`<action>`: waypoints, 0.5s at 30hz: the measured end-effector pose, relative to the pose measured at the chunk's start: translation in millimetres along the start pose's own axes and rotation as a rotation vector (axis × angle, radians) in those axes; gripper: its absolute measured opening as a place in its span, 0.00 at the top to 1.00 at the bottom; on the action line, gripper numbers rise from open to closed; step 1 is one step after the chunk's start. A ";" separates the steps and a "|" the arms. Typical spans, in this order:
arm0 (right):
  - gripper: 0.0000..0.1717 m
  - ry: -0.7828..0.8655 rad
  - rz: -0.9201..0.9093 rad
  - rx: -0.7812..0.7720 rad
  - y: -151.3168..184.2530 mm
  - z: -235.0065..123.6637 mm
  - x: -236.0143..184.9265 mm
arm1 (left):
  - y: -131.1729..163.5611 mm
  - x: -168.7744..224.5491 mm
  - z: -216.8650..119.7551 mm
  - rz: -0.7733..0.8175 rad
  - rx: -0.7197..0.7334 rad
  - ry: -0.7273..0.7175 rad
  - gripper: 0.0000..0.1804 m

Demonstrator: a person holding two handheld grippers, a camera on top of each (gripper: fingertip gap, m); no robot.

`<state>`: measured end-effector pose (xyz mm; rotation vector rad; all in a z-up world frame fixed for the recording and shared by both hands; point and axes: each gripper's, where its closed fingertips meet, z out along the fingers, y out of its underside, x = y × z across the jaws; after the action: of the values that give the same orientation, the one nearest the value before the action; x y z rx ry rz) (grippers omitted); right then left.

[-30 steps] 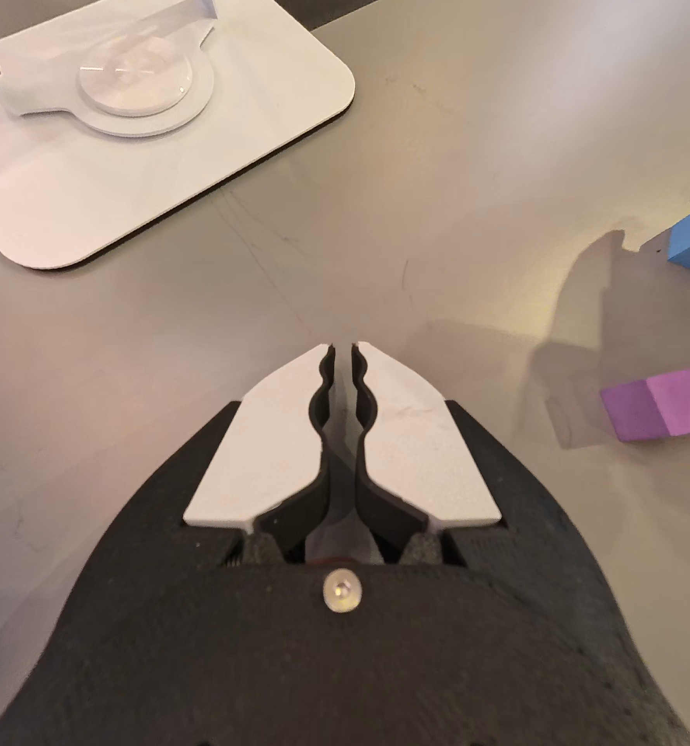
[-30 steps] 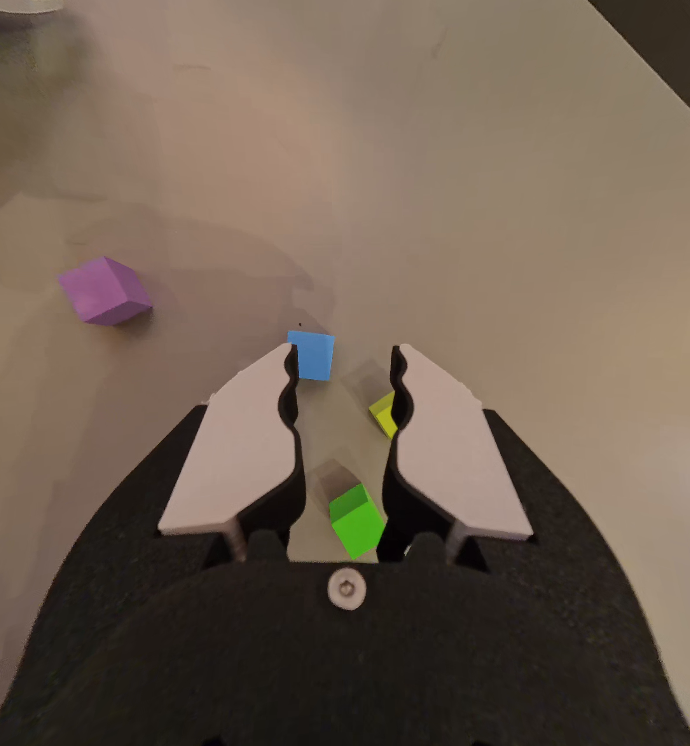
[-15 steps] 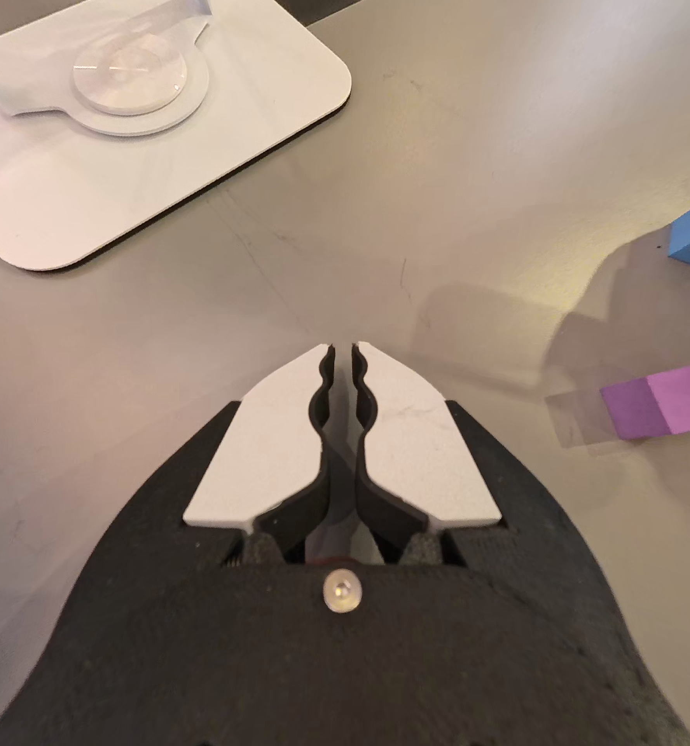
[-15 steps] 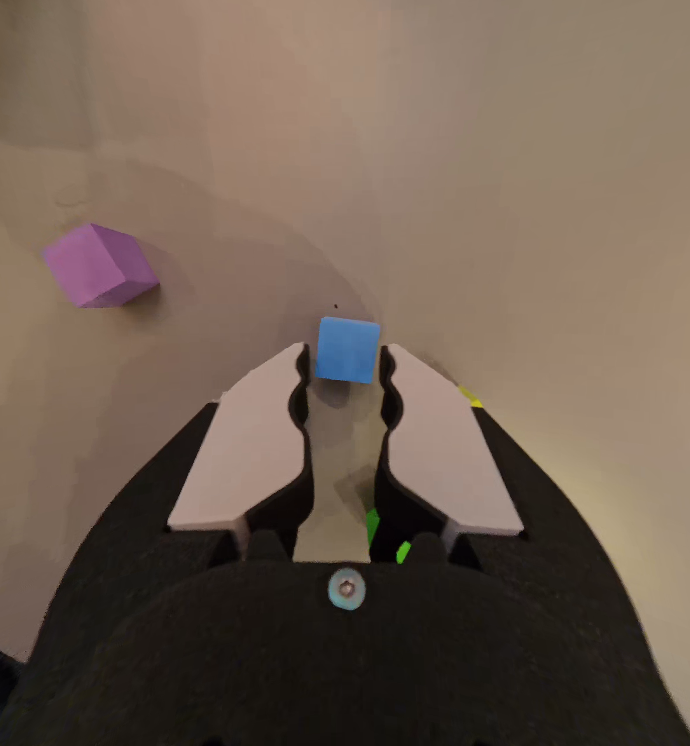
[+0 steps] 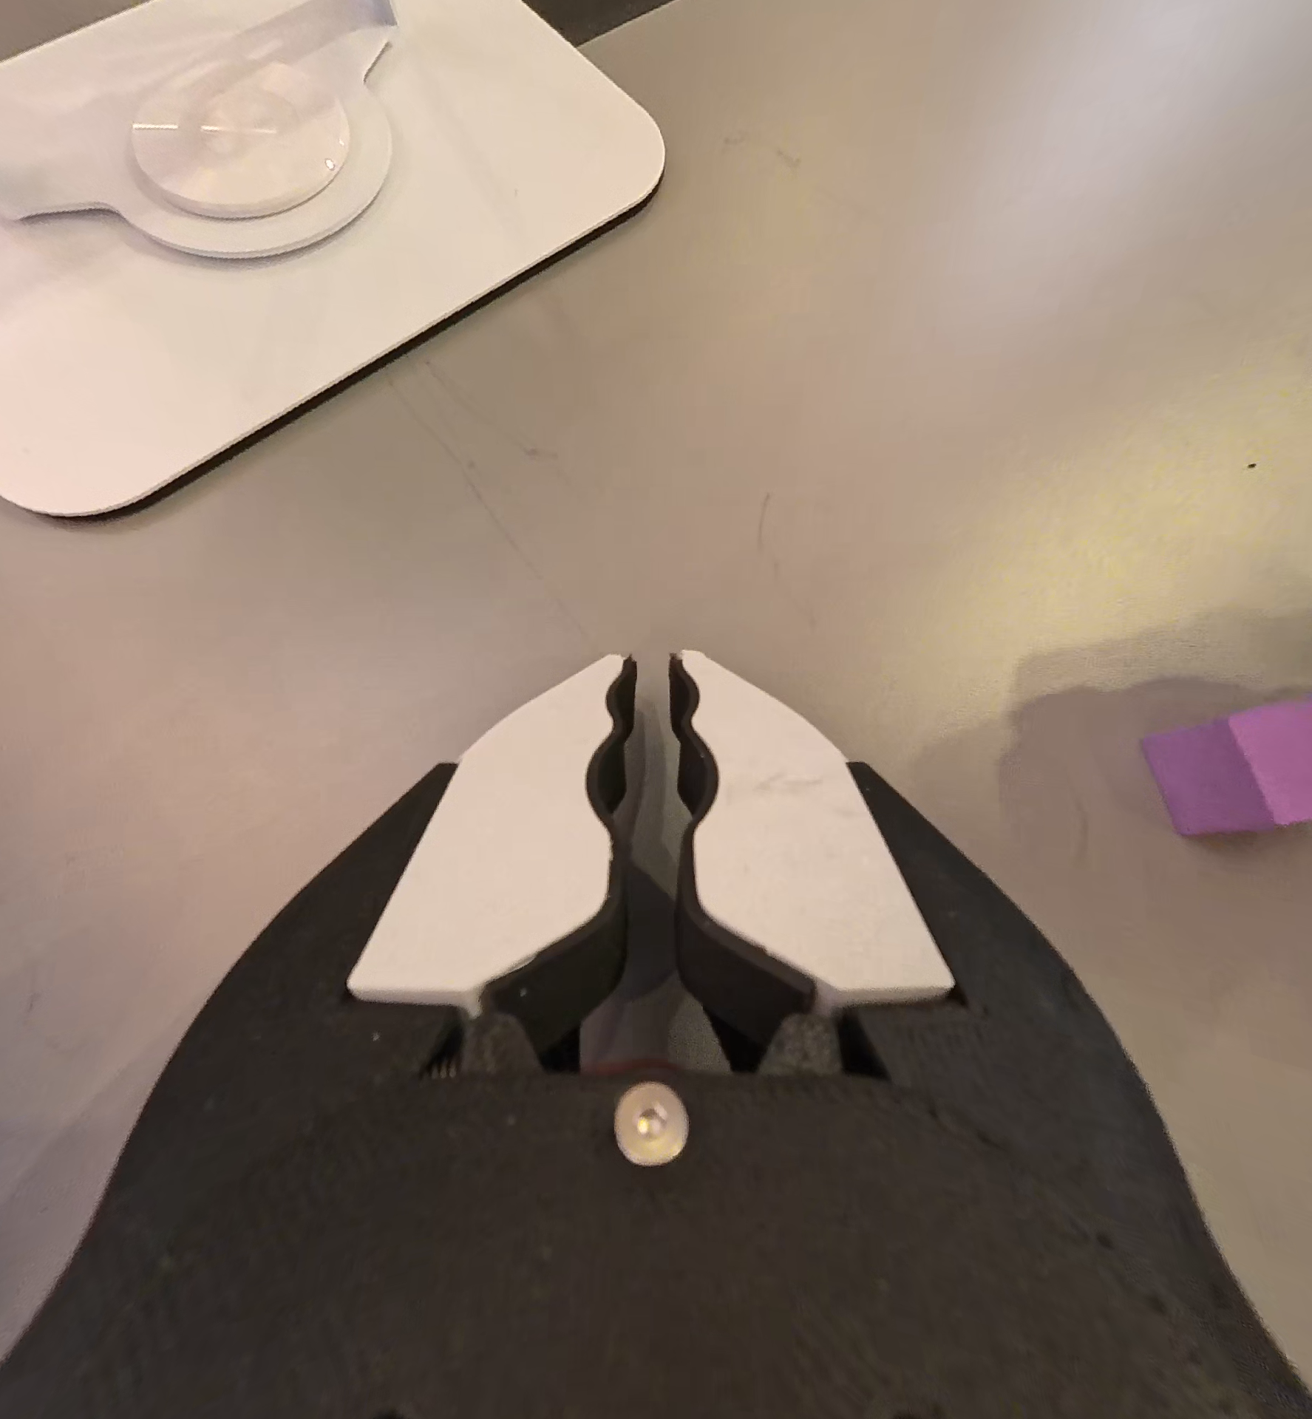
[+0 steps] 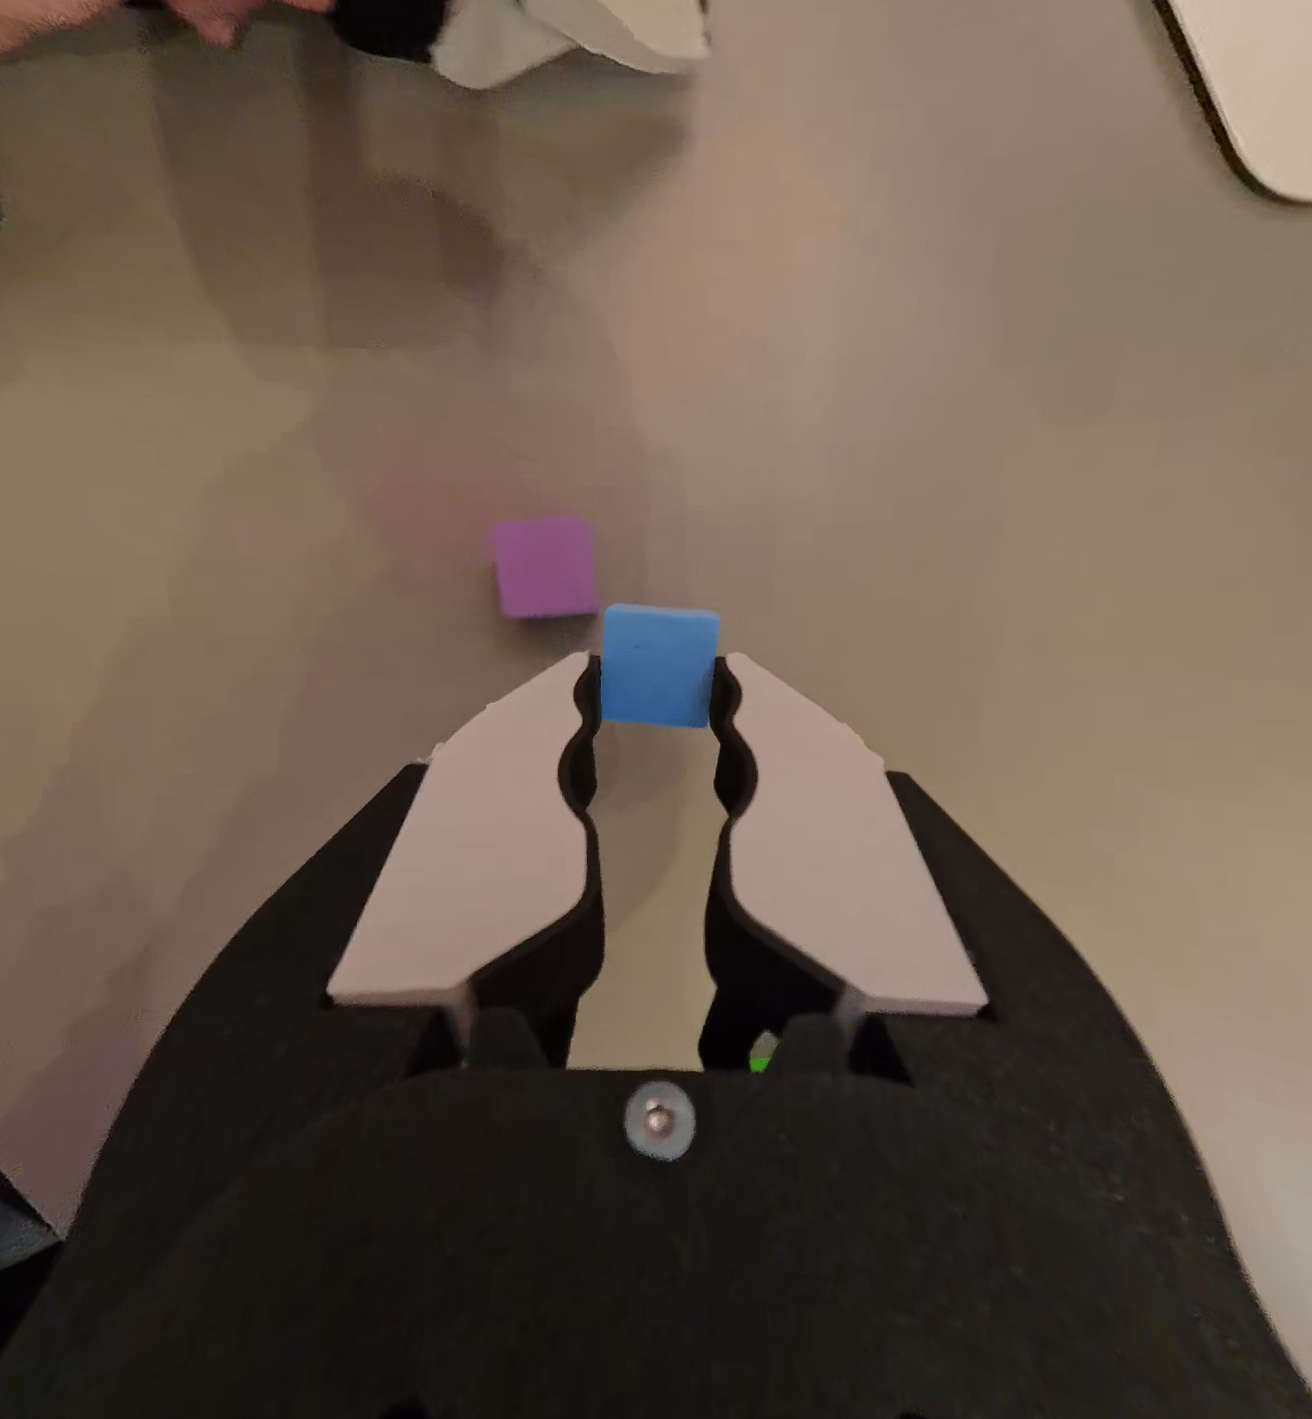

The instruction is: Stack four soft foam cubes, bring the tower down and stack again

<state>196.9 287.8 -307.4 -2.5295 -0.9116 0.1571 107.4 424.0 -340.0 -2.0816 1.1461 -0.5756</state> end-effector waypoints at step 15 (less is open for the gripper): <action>0.84 -0.082 -0.132 -0.029 -18.8 16.1 -25.2 | 0.2 0.5 0.6 0.003 -0.004 0.003 0.95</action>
<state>162.4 290.7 -314.4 -2.4958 -1.1166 0.2097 107.9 423.7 -340.6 -2.0824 1.1529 -0.5755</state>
